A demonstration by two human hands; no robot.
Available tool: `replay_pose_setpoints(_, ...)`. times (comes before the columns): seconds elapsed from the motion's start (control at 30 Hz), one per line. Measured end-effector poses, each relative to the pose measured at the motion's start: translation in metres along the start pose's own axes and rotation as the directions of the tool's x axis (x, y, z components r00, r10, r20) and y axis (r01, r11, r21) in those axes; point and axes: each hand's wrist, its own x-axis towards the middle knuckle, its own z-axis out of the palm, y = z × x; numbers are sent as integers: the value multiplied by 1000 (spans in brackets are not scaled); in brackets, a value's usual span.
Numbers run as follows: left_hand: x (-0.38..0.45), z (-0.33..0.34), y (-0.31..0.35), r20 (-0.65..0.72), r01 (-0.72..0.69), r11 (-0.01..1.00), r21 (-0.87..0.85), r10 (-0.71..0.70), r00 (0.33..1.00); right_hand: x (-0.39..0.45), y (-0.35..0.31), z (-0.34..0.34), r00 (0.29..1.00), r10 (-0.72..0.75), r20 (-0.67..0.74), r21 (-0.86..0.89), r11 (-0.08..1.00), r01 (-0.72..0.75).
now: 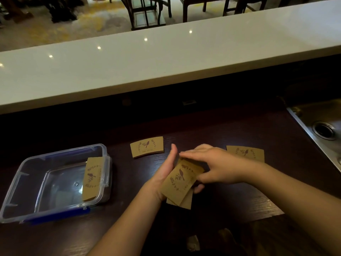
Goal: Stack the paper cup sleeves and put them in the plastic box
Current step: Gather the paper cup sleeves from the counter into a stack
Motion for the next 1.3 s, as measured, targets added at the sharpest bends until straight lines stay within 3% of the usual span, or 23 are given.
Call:
replay_pose_setpoints(0.1,-2,2,-4,37,-51,999,-9,52,998,1,1,8,997,10,-82,19,1000,-9)
replay_pose_setpoints(0.2,-4,2,-5,18,-126,982,-143,130,991,-6,2,22,962,82,-262,174,984,-36)
replay_pose_setpoints(0.33,-4,-3,-2,-7,-230,936,-268,236,972,-22,40,26,871,236,-431,231,962,-146)
replay_pose_setpoints(0.4,-4,-7,-2,7,-238,933,-269,249,968,-35,80,15,792,368,-487,202,930,-307)
replay_pose_setpoints(0.5,-1,-10,-2,-9,-256,936,-242,261,965,-58,130,-2,713,613,-340,64,772,-633)
replay_pose_setpoints(0.57,2,-10,-1,-26,-262,937,-229,263,964,-65,147,-4,688,696,-206,-12,702,-713)
replay_pose_setpoints(0.7,6,-7,2,-58,-216,941,-261,208,976,-63,157,3,699,684,-210,-130,689,-713)
replay_pose_setpoints(0.9,7,-9,8,-74,-213,940,-266,201,977,-65,153,-5,723,666,-182,-86,722,-687)
replay_pose_setpoints(1.0,6,-8,10,-91,-186,949,-253,168,981,-62,129,-10,789,570,-231,2,811,-585)
replay_pose_setpoints(1.13,7,-5,13,-102,-91,970,-225,70,992,-39,53,-17,930,101,-354,-110,983,-149)
replay_pose_setpoints(1.23,7,-1,12,-51,6,988,-156,-14,999,-16,5,-14,942,-205,-266,-337,935,109)
replay_pose_setpoints(1.3,7,1,12,-6,34,994,-106,-35,999,-2,-8,-9,957,-242,-158,-394,904,164)
